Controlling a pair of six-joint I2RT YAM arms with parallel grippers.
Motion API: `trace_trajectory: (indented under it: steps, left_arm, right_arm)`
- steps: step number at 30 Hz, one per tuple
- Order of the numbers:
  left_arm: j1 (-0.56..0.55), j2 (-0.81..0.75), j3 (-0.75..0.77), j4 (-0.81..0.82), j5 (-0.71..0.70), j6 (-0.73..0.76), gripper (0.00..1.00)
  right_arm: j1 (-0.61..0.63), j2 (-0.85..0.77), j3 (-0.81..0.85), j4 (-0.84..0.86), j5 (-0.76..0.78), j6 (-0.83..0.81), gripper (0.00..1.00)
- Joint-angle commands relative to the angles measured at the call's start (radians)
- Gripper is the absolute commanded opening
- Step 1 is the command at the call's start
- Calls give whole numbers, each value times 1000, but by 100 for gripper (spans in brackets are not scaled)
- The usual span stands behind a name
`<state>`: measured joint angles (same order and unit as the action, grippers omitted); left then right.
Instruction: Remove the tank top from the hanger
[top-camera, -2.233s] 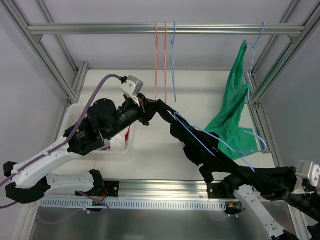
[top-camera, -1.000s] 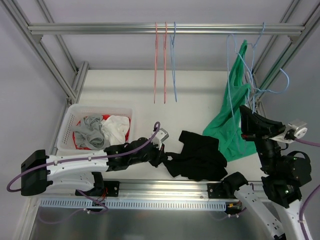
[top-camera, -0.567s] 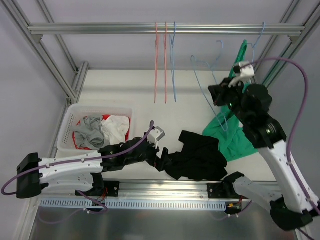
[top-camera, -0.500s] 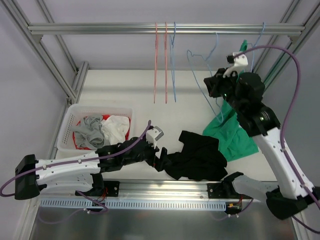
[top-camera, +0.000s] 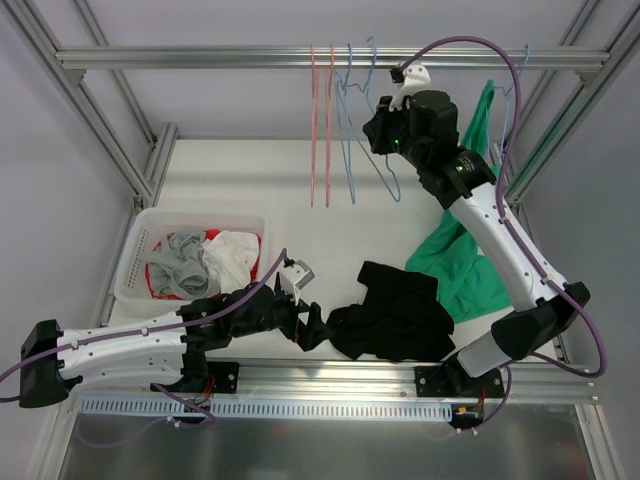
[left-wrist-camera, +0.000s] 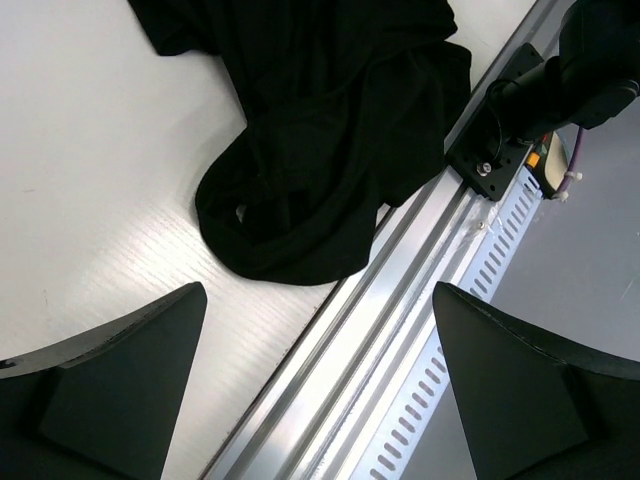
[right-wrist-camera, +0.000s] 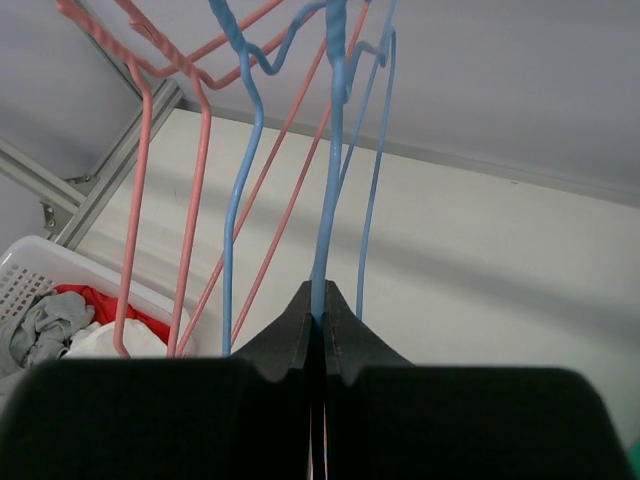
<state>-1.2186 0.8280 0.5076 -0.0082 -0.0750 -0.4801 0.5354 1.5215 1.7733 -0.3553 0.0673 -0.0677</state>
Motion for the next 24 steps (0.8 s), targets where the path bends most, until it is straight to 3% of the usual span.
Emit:
trace_trajectory:
  steps: [1, 6, 12, 16, 21, 24]
  left_arm:
    - [-10, -7, 0, 13, 11, -25, 99]
    - [-10, 13, 25, 13, -11, -26, 99]
    - [-28, 179, 138, 13, -26, -9, 99]
    - [-76, 359, 255, 13, -66, 34, 98]
    - [-101, 638, 428, 13, -111, 96, 98]
    - [-102, 813, 538, 13, -115, 133, 99]
  right_arm:
    - [21, 28, 40, 36, 51, -1, 0]
    - [34, 9, -47, 38, 71, 29, 0]
    - [35, -138, -173, 38, 100, 48, 71]
    - [20, -354, -302, 16, 132, 31, 99]
    - [5, -714, -423, -160, 121, -7, 99]
    - [3, -849, -465, -259, 115, -33, 100]
